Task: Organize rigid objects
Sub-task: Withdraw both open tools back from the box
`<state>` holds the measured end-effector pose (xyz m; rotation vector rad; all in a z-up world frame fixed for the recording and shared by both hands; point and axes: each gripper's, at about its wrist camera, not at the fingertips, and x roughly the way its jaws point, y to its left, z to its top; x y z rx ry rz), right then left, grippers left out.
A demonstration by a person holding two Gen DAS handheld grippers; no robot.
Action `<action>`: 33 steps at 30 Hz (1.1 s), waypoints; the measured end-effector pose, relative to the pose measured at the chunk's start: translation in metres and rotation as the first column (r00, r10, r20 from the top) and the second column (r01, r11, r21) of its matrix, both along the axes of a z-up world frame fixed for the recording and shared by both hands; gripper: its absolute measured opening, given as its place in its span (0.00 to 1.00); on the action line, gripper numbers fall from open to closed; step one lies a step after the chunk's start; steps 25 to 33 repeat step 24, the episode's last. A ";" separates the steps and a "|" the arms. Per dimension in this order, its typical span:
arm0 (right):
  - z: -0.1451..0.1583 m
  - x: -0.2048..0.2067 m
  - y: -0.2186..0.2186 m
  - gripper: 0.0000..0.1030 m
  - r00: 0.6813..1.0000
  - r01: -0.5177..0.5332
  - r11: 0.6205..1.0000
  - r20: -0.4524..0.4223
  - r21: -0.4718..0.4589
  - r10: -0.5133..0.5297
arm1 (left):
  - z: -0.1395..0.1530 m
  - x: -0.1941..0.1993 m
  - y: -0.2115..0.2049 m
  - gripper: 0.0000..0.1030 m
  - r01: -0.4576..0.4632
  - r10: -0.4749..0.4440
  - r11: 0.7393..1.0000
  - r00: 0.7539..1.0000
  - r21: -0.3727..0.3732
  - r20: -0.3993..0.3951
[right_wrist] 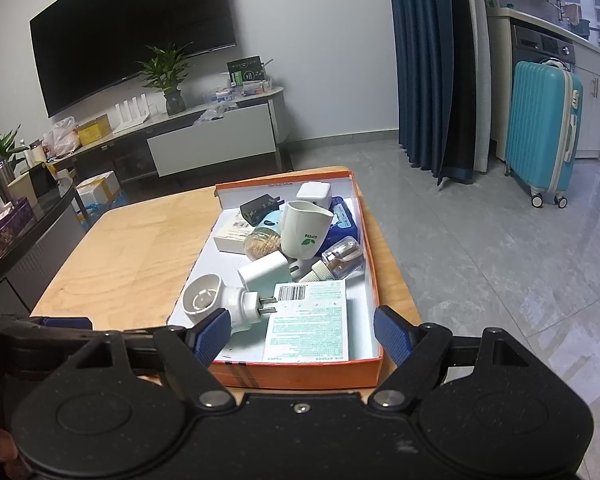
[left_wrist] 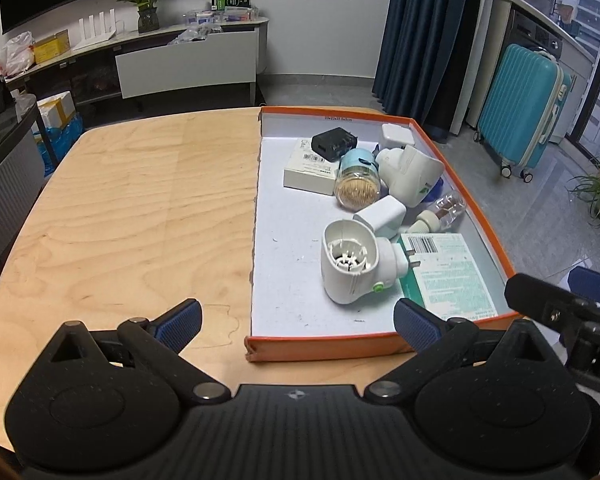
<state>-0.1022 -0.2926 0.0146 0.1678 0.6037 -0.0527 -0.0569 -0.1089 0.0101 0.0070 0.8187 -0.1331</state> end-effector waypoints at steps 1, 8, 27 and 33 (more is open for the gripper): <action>0.000 -0.001 0.001 0.90 1.000 -0.001 1.000 -0.002 -0.003 0.001 | 0.000 -0.001 0.000 1.00 0.003 -0.003 1.000 1.000 -0.002 -0.001; 0.002 -0.002 0.005 0.90 1.000 -0.014 1.000 -0.006 -0.019 0.014 | -0.002 -0.007 -0.004 1.00 0.016 -0.016 1.000 1.000 -0.004 -0.015; -0.001 -0.003 0.009 0.90 1.000 -0.011 0.999 -0.011 -0.032 0.011 | -0.003 -0.008 0.001 1.00 0.014 -0.014 0.999 1.000 -0.033 -0.010; -0.001 -0.003 0.009 0.90 1.000 -0.011 0.999 -0.011 -0.032 0.011 | -0.003 -0.008 0.001 1.00 0.014 -0.014 0.999 1.000 -0.033 -0.010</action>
